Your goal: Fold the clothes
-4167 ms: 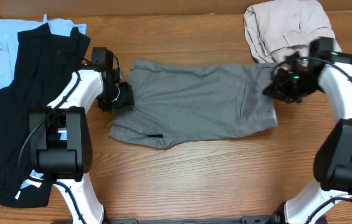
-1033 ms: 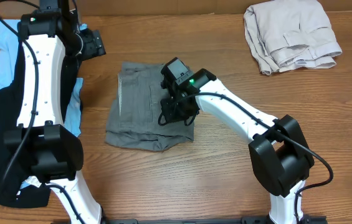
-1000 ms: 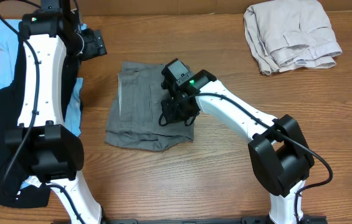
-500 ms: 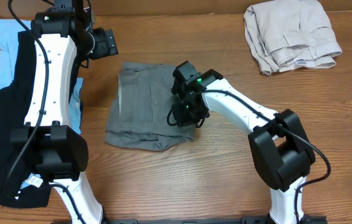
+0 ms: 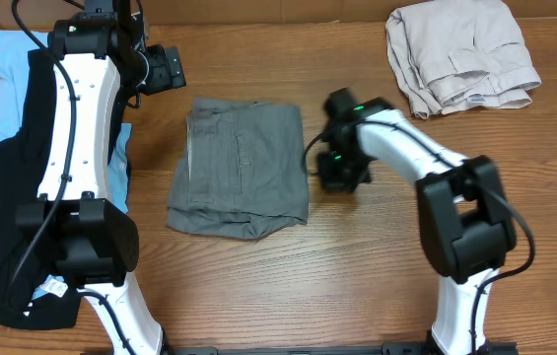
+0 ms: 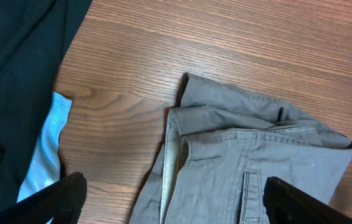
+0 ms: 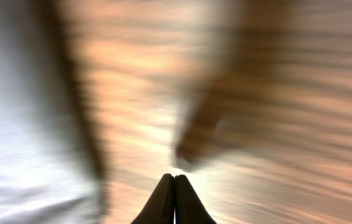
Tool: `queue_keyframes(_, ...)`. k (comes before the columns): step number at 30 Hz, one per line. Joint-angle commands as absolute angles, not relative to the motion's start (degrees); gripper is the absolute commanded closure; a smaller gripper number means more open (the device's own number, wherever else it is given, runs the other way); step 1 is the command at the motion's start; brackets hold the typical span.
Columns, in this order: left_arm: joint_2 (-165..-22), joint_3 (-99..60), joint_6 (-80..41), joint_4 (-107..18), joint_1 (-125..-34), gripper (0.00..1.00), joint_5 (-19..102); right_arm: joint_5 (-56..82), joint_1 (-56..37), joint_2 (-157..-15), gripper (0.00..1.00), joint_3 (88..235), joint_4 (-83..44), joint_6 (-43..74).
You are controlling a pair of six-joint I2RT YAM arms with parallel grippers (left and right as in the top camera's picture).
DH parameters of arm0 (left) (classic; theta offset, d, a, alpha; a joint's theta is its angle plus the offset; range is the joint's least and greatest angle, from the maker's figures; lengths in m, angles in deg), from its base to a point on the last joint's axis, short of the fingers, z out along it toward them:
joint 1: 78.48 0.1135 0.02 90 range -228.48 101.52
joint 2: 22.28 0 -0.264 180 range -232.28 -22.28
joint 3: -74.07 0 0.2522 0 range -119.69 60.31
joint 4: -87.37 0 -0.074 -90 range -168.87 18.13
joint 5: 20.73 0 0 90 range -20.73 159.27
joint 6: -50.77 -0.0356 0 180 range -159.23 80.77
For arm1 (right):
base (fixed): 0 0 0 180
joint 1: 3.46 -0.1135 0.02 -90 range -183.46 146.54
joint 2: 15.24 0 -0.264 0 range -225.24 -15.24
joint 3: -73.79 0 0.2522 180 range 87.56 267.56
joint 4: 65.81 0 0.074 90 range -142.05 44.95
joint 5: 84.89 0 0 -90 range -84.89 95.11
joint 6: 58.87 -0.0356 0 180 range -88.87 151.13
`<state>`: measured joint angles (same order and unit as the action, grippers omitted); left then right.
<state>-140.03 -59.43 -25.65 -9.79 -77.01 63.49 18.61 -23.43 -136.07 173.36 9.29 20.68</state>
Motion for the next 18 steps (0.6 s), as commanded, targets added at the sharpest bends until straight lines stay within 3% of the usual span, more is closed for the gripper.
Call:
queue_keyframes(1, -139.2, -60.5, -25.1, -9.7, -77.4, 0.07, 63.5, 19.0, -19.9, -136.7, 0.96, 173.1, 9.8, 20.8)
queue_keyframes(4, -139.2, -60.5, -25.1, -9.9, -77.5, 0.07, 63.5, 25.1, -18.4, -136.6, 0.95, 173.7, 9.8, 24.4)
queue_keyframes(5, -139.2, -60.5, -25.1, -9.9, -77.5, 0.07, 63.5, 27.3, -18.4, -136.5, 0.91, 173.9, 9.7, 25.5)
queue_keyframes(7, -139.2, -60.5, -25.1, -9.9, -77.4, 0.07, 63.5, 32.4, -18.5, -136.4, 0.77, 174.2, 8.5, 27.7)
queue_keyframes(9, -139.2, -60.5, -25.1, -9.9, -77.4, 0.06, 63.5, 37.3, -19.1, -136.4, 0.54, 174.3, 6.5, 29.4)
queue_keyframes(12, -139.2, -60.5, -25.1, -9.9, -77.4, 0.06, 63.5, 38.6, -20.5, -136.4, 0.39, 174.2, 3.2, 29.5)
queue_keyframes(18, -139.2, -60.5, -25.1, -9.9, -77.4, 0.05, 63.5, 38.6, -22.8, -137.0, 0.36, 174.0, -1.7, 29.4)
